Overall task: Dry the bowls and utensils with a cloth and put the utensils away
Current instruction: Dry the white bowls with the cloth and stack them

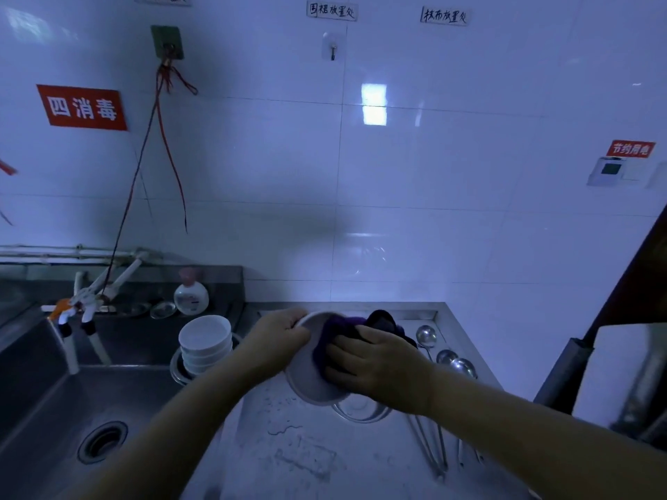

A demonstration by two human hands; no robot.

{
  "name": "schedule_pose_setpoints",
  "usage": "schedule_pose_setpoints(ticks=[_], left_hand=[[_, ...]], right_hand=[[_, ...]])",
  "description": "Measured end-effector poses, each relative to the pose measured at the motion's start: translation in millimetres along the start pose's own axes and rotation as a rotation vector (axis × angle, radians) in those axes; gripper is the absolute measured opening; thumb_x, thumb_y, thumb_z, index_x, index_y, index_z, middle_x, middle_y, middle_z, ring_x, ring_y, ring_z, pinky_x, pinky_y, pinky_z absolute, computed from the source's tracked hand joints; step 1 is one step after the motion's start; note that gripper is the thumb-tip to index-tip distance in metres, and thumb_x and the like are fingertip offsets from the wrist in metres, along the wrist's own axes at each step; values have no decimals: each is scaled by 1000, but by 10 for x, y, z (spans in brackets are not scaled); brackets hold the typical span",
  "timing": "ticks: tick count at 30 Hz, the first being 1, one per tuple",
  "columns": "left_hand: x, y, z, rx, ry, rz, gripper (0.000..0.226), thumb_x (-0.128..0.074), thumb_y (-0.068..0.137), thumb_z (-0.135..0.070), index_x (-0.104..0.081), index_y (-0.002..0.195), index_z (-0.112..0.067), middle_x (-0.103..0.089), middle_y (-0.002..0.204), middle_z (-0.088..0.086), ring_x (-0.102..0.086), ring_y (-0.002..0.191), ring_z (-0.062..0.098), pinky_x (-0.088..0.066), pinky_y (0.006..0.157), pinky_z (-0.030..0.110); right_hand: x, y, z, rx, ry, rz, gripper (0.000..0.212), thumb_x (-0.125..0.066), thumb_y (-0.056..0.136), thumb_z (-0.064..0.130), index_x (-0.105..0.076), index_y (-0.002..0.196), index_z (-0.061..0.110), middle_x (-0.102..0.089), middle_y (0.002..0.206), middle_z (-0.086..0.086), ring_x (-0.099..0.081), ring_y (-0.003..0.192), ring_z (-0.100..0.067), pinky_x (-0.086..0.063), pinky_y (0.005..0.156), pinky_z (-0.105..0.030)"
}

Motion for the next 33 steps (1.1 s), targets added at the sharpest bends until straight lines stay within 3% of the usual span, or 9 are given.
schedule_pose_setpoints(ticks=[3,8,13,16,20,23,26,29,33], left_hand=[[34,42,-20,-1,50,49,35,-43,65,-25,-67,85,-10,-66,80,14,-60,74,30,-46,63,39],[43,-37,-12,-61,86,-221,34,-39,68,-30,-65,80,-10,-62,73,10,-56,71,29,-43,59,37],[-34,-50,116,5,-78,-364,23,-40,71,-31,-61,80,-28,-62,75,-2,-56,70,17,-47,58,36],[-59,-30,170,16,-202,-379,17,-43,74,-29,-58,78,-36,-62,77,-7,-57,71,12,-45,57,27],[3,32,156,0,-162,-265,19,-46,78,-27,-63,79,-35,-64,76,-3,-58,72,17,-45,60,27],[40,92,189,34,-123,-28,33,-49,71,-29,-68,85,-7,-64,77,16,-56,70,34,-43,62,36],[85,124,265,113,-168,141,34,-54,69,-29,-62,80,3,-56,73,13,-51,68,25,-38,64,35],[145,133,304,133,-320,14,18,-62,82,-25,-69,93,-12,-69,87,7,-62,78,23,-46,66,28],[-56,-79,315,74,-371,-321,22,-58,89,-21,-52,106,-32,-60,100,-7,-60,85,5,-48,62,15]], right_hand=[[-29,28,42,-58,-15,-50,28,-44,95,6,-65,109,18,-66,117,-5,-61,108,-21,-49,90,-31],[-110,85,128,-360,86,-160,13,-61,89,14,-68,99,15,-70,103,-6,-65,93,-22,-52,83,-31],[-143,193,300,-778,207,-292,8,-63,88,19,-70,90,15,-70,91,-6,-64,78,-24,-53,69,-38],[-164,268,361,-908,382,-376,19,-65,83,22,-67,102,18,-70,99,0,-64,87,-19,-53,74,-36],[-220,214,350,-719,358,-408,21,-60,93,26,-62,113,20,-70,103,-1,-65,87,-16,-56,73,-32],[-337,101,320,-337,207,-298,14,-60,94,21,-68,105,18,-70,96,-4,-64,79,-19,-52,67,-34],[-404,57,230,-130,151,-266,9,-61,94,18,-65,101,17,-68,91,-6,-62,78,-21,-51,69,-35],[-396,162,175,-215,135,-305,7,-61,93,17,-64,99,17,-67,85,-5,-61,73,-20,-51,65,-35],[-281,320,103,-589,155,-403,15,-61,94,26,-68,100,14,-70,86,-6,-63,73,-19,-54,68,-33]])
Point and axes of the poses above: each hand's wrist, its own y-axis towards the middle knuckle, its own x-axis out of the back of the hand, z = x × y, the point moved 6 cm from there along y, towards the middle knuckle
